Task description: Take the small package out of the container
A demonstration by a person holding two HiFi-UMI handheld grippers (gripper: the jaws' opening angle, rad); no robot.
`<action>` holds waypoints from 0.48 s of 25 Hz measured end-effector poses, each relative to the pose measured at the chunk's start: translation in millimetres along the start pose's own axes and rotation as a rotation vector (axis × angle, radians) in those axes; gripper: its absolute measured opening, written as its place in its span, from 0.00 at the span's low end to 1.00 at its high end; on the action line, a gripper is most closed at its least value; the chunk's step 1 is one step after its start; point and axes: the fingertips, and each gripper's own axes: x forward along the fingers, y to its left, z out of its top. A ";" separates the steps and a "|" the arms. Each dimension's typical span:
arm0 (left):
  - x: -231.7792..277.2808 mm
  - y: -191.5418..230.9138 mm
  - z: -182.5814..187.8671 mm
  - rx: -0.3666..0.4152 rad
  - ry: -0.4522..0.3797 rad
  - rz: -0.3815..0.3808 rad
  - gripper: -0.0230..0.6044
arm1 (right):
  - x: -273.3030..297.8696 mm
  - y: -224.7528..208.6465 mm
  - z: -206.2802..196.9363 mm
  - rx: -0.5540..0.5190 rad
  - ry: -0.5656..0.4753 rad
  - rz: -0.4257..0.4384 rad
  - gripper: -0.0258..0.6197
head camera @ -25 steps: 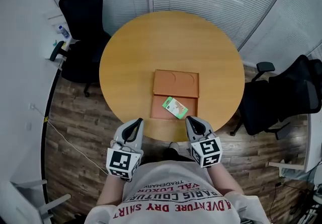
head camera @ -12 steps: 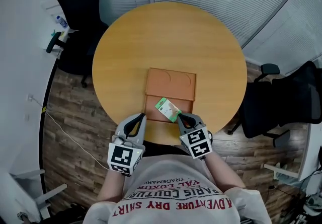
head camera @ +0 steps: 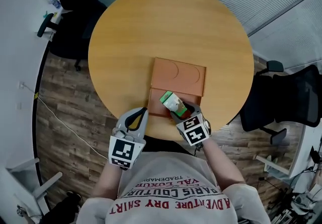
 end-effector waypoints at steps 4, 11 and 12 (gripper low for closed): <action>1.5 21.3 -14.0 -0.017 0.022 0.007 0.06 | 25.7 -3.1 -4.3 -0.054 0.084 0.002 0.53; 1.4 51.9 -28.2 -0.061 0.034 0.020 0.06 | 60.0 -9.1 -20.0 -0.086 0.196 -0.040 0.57; 2.4 54.2 -29.6 -0.062 0.035 0.021 0.05 | 62.5 -9.3 -21.8 -0.079 0.203 -0.038 0.57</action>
